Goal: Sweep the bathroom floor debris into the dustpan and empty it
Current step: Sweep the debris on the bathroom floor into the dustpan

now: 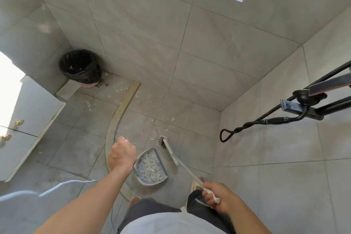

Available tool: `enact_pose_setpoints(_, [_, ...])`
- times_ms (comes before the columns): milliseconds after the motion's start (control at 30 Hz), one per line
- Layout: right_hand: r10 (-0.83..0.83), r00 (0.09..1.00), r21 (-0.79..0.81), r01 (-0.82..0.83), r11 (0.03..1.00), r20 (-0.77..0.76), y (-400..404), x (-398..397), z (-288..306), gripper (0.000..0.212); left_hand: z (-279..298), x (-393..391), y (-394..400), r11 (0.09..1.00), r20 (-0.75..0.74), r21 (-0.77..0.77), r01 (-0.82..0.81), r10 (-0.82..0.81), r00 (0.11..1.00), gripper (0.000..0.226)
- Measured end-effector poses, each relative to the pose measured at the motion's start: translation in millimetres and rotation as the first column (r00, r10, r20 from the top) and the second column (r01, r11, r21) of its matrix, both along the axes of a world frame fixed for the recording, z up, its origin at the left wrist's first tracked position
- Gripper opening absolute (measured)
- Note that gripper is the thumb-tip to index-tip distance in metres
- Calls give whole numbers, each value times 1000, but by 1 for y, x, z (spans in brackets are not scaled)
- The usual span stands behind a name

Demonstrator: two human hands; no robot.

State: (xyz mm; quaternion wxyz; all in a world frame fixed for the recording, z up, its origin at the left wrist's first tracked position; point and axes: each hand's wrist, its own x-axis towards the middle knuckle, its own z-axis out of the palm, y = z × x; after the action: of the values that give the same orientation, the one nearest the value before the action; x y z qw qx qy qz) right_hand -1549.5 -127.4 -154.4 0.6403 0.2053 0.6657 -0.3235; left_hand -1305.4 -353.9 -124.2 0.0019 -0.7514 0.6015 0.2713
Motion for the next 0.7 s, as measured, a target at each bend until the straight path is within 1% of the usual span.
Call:
enact_pose_setpoints(67, [-20, 999, -30, 19, 999, -32, -7, 1, 3, 20, 1, -2, -4, 1000, 7, 23, 8, -8, 1000, 31])
enact_pose_setpoints(233, [-122, 992, -103, 118, 988, -28, -8, -1, 8, 32, 2, 5, -10, 997, 16, 30, 77, -78, 997, 30])
enact_pose_setpoints(300, [-122, 992, -160, 116, 980, -33, -19, -6, 16, 23, 3, 7, -11, 996, 26, 23, 83, -84, 996, 30])
enact_pose_setpoints(367, [-96, 992, -209, 78, 975, -76, -39, -18, 27, 14, 4, 8, -12, 997, 38, 16, 75, -75, 996, 30])
enact_pose_setpoints(467, [-44, 988, -250, 5, 968, -151, -79, -53, 33, 7, 4, 6, -16, 998, 69, 3, 64, -64, 996, 28])
enact_pose_setpoints(600, [85, 967, -199, -135, 971, -241, -142, -118, 29, 5, 2, 0, -21, 1000, 119, 9, 19, -20, 993, 29])
enact_pose_setpoints(700, [216, 919, -118, -267, 956, -330, -192, -169, 22, 10, 3, -5, -19, 997, 116, 10, -83, 81, 990, 28])
